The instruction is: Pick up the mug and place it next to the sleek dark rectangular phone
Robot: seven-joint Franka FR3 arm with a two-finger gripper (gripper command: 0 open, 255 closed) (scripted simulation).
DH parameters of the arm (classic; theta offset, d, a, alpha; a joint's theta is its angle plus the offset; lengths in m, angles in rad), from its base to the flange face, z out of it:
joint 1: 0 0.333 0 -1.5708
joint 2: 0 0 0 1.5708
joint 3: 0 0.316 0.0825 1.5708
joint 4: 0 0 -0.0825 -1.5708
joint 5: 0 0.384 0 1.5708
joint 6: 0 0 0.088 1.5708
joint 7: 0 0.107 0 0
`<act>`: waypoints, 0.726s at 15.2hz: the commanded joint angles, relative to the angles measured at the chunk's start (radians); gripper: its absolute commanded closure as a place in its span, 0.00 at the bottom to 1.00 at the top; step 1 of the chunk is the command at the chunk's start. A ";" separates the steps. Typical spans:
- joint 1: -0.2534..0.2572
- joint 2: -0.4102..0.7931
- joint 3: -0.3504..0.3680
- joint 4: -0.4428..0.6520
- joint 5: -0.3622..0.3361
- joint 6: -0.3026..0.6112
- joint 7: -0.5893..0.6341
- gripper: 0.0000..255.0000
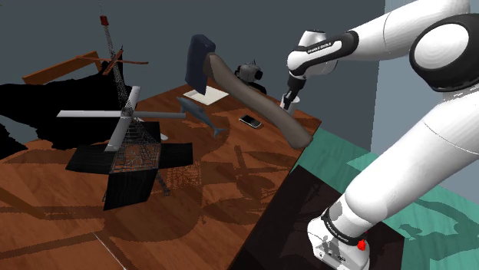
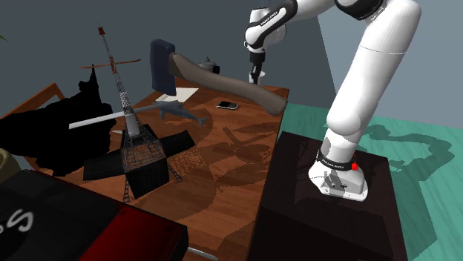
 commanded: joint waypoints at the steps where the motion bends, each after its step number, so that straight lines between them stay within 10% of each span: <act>1: 0.000 0.015 -0.001 -0.012 0.004 0.027 -0.002 1.00; 11: -0.001 0.052 -0.002 -0.041 0.014 0.093 -0.008 1.00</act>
